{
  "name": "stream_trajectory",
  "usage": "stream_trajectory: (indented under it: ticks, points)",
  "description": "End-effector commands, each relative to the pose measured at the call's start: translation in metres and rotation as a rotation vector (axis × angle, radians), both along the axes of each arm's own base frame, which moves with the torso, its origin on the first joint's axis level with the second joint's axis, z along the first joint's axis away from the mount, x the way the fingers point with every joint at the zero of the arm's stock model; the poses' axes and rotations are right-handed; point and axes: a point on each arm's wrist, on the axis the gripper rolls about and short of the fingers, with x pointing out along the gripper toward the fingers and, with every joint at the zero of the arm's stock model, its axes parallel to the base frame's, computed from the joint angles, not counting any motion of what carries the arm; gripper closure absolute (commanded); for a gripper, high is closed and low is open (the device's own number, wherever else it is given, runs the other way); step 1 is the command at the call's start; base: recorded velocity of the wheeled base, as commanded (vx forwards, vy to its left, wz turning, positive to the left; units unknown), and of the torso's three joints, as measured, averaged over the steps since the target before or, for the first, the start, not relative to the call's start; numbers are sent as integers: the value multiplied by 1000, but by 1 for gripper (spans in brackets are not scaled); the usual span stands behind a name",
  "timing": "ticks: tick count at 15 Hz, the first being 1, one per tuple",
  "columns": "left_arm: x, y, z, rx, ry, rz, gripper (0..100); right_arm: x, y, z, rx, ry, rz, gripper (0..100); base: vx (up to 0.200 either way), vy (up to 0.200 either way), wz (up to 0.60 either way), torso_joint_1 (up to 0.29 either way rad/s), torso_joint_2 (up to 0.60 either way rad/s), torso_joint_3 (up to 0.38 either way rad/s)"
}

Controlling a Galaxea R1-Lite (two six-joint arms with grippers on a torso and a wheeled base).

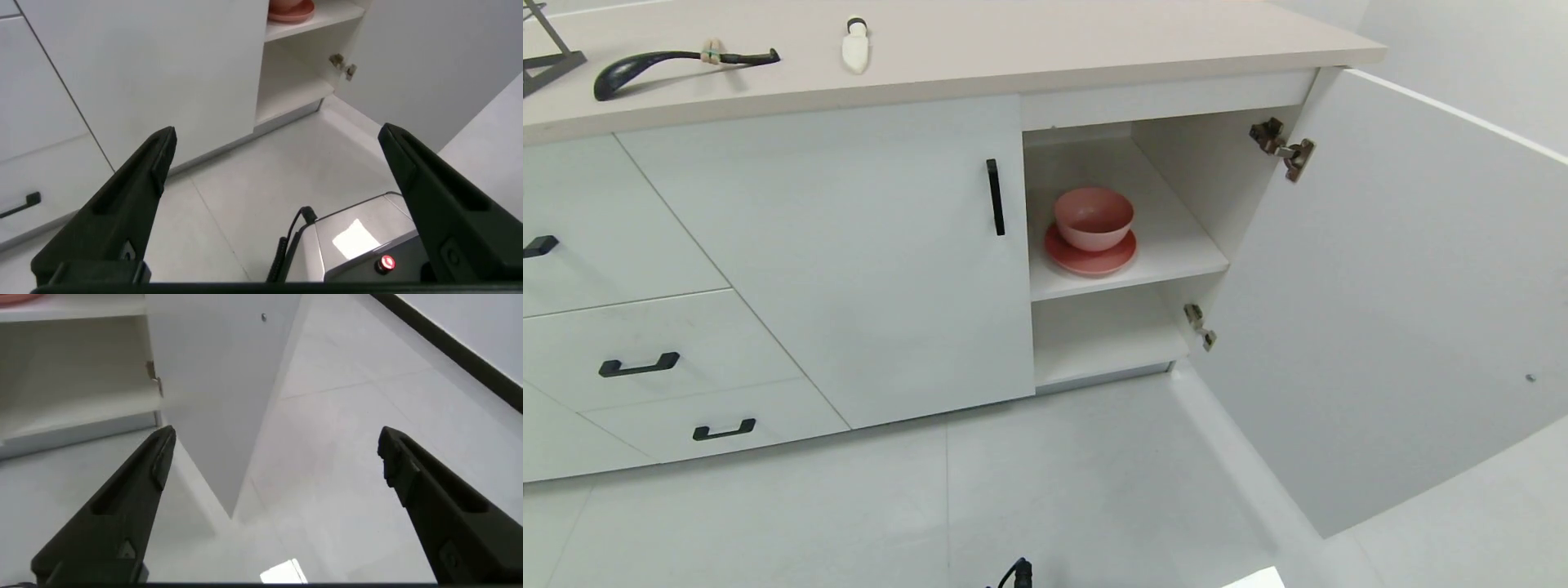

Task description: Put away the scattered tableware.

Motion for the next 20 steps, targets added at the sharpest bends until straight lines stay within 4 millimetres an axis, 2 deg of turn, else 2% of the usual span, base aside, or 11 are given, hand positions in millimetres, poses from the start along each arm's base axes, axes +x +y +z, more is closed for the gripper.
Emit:
stream_trajectory:
  ticks: [1,3,9,10,20]
  points:
    - [0,0,0,0,2,0,0,-3,0,-1,35,-44,26,0,-200,0,0,12,12,7]
    - [0,0,0,1,0,3,0,-3,0,-1,69,-50,29,0,-200,0,0,2,5,2]
    - [0,0,0,-1,2,8,0,-3,0,-1,62,-50,27,0,0,-200,0,2,3,2]
    - [0,0,0,-1,2,6,0,-3,0,-1,69,-52,26,100,0,-200,0,-2,2,-2]
    - [0,0,0,-2,3,6,0,-3,0,-2,85,-54,28,100,0,-200,0,3,1,4]
